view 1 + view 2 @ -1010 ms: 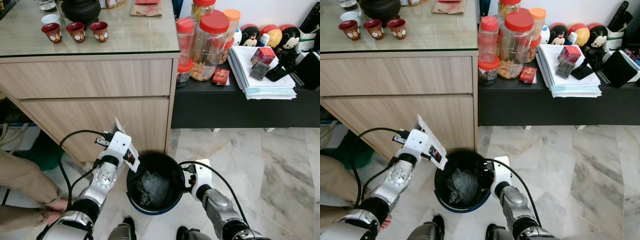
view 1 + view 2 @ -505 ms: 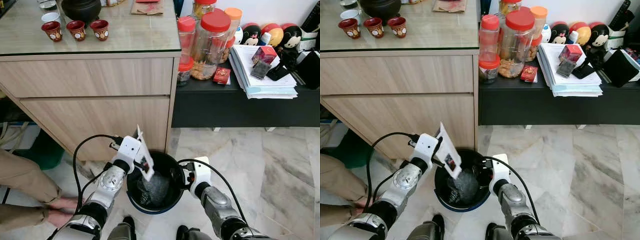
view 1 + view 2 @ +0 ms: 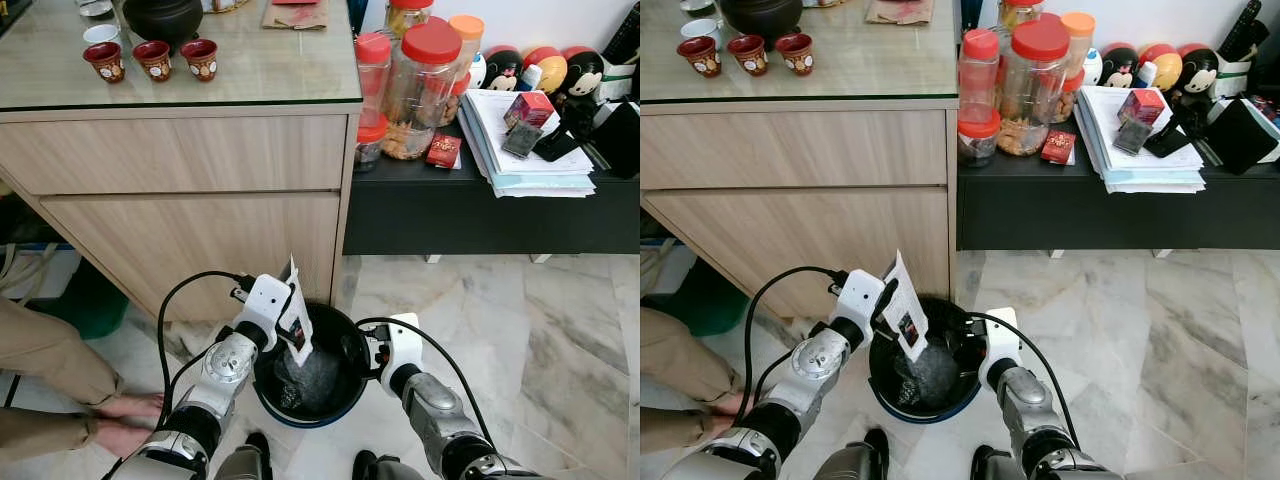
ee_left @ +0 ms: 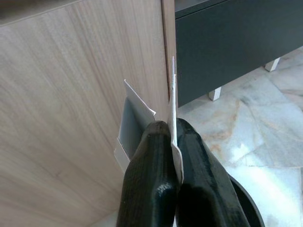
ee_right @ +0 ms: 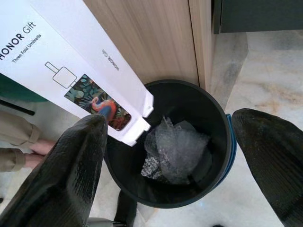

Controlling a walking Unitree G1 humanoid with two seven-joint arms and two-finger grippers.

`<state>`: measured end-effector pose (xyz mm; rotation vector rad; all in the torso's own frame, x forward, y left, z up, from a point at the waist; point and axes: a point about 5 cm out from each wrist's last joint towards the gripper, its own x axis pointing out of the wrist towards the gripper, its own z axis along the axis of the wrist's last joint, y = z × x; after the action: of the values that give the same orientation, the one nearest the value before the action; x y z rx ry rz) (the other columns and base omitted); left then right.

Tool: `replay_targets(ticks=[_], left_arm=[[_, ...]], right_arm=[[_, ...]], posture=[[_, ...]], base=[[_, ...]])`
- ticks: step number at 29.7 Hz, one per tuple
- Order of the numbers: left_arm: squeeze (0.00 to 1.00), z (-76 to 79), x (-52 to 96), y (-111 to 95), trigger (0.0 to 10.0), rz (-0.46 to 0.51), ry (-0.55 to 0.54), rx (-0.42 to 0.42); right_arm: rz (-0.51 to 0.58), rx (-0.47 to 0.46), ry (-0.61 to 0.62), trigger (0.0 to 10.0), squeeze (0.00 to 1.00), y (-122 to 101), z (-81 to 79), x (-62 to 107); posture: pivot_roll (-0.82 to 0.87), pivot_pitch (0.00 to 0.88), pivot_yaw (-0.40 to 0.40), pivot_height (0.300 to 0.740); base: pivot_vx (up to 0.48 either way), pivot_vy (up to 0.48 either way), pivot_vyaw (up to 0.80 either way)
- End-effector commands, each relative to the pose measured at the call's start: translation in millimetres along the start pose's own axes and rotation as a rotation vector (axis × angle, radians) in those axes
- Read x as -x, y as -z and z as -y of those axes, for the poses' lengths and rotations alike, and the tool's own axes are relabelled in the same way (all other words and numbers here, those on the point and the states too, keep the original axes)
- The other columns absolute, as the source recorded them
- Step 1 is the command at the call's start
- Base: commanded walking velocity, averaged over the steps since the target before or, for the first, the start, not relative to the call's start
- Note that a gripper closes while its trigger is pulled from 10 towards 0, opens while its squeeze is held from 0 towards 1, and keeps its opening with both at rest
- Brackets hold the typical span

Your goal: Picking trash to rubbish bin

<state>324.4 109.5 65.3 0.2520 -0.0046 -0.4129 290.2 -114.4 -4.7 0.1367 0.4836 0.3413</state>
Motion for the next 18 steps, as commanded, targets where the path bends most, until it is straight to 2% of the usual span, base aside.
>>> replay_targets(ticks=[1,2,18], left_arm=[[0.65,0.6,6.0,9.3,10.0,-0.039,0.003,0.012],[1.00,0.5,6.1,9.5,10.0,-0.040,0.002,0.011],[1.00,-0.4,8.3,14.8,10.0,-0.075,0.007,0.025]], right_arm=[[-0.010,-0.013,0.007,10.0,0.00,3.5,-0.1,0.9],[-0.011,-0.012,0.007,10.0,0.00,3.6,-0.2,0.9],[-0.026,-0.021,0.013,10.0,0.00,8.1,-0.5,2.0]], posture=[[0.13,0.237,-0.014,0.740],[0.13,0.236,-0.014,0.740],[0.14,0.236,-0.011,0.740]], base=[[0.000,0.000,0.00],[0.000,0.000,0.00],[0.000,0.000,0.00]])
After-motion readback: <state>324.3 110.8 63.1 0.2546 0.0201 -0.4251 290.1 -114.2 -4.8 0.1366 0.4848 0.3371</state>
